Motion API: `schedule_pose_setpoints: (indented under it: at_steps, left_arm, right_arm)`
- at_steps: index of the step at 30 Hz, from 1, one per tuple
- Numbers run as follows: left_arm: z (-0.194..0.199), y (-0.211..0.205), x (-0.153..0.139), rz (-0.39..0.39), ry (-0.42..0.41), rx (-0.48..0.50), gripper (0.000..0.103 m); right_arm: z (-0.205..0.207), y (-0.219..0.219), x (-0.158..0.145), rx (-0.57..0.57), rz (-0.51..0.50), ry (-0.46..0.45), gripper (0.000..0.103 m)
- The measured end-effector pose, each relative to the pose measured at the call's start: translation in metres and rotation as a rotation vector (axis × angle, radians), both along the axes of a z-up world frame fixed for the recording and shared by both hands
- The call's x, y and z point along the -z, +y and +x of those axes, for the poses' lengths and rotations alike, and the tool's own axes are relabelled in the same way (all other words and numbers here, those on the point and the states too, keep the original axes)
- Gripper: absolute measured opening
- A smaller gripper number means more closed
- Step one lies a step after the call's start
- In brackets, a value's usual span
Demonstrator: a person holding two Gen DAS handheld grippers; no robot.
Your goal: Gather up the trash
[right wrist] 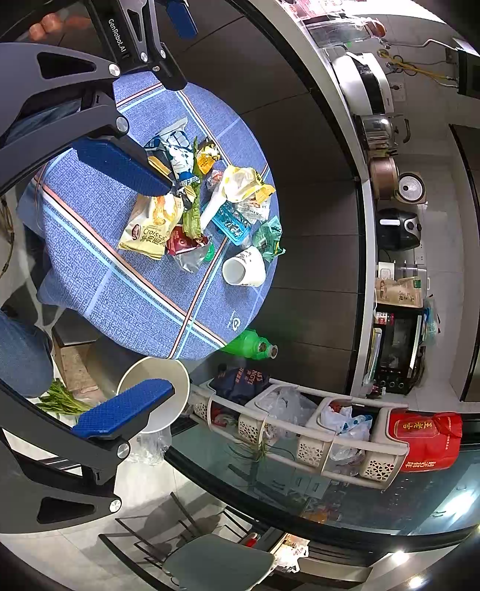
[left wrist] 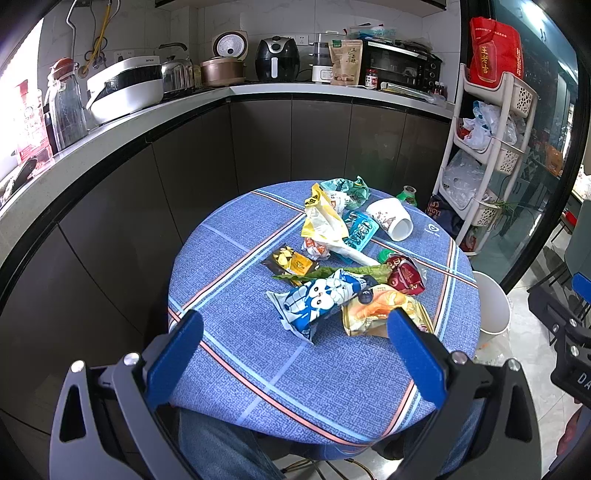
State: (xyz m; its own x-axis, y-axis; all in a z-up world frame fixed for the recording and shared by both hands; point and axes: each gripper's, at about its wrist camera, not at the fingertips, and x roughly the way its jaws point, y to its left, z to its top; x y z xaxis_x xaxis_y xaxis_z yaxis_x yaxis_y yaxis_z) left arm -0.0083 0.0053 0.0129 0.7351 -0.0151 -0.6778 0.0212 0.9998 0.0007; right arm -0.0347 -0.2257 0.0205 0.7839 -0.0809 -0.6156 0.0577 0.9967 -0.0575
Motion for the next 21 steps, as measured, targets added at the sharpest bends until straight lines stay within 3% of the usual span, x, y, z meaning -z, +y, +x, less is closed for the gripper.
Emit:
schedule_pose_setpoints:
  at_steps: [21]
  left_arm:
    - [0.000, 0.002, 0.001, 0.001, 0.003, -0.001, 0.100]
  right_arm:
    - [0.000, -0.003, 0.014, 0.002, 0.004, 0.005, 0.095]
